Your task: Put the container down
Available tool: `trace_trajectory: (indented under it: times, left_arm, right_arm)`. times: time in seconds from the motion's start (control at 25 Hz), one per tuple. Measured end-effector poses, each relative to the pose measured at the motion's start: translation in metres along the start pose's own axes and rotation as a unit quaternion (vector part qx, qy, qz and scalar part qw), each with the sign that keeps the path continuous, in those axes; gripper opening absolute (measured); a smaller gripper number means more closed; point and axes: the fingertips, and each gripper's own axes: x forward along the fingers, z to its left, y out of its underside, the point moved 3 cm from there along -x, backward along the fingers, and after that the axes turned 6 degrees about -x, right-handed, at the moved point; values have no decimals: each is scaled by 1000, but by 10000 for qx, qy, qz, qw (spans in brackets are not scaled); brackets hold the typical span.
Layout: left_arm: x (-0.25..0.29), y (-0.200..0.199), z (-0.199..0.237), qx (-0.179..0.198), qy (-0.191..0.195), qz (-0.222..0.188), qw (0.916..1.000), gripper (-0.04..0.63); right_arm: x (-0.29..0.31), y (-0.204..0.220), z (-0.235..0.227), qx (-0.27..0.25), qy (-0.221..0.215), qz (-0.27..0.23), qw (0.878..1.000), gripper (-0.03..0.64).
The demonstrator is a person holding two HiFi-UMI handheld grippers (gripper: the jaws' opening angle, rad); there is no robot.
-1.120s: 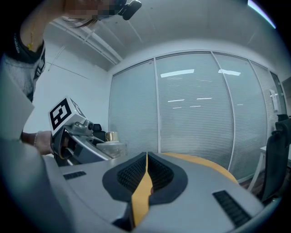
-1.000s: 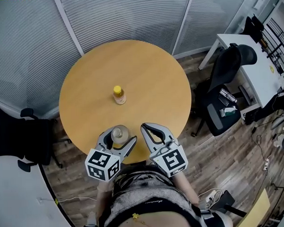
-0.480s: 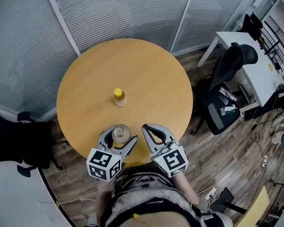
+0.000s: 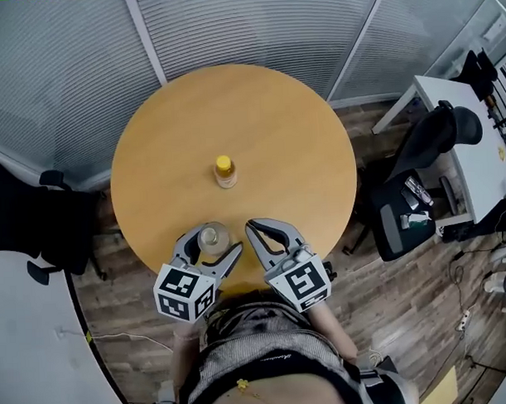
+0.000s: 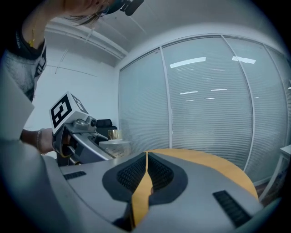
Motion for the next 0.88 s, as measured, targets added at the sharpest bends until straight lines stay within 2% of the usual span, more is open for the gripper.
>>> trace_trajectory:
  times: [0.36,0.88]
  left_arm:
    - [16,-17,-26,-368,-702,-527,9955,347]
    - [37,-21,-57,-549,-1155,-816,9884,347]
  right_arm:
    - [-15,-4,-42,-335,-710,-98,9969,25]
    - [-33,2,-68,-370,-1194,-241,9919,25]
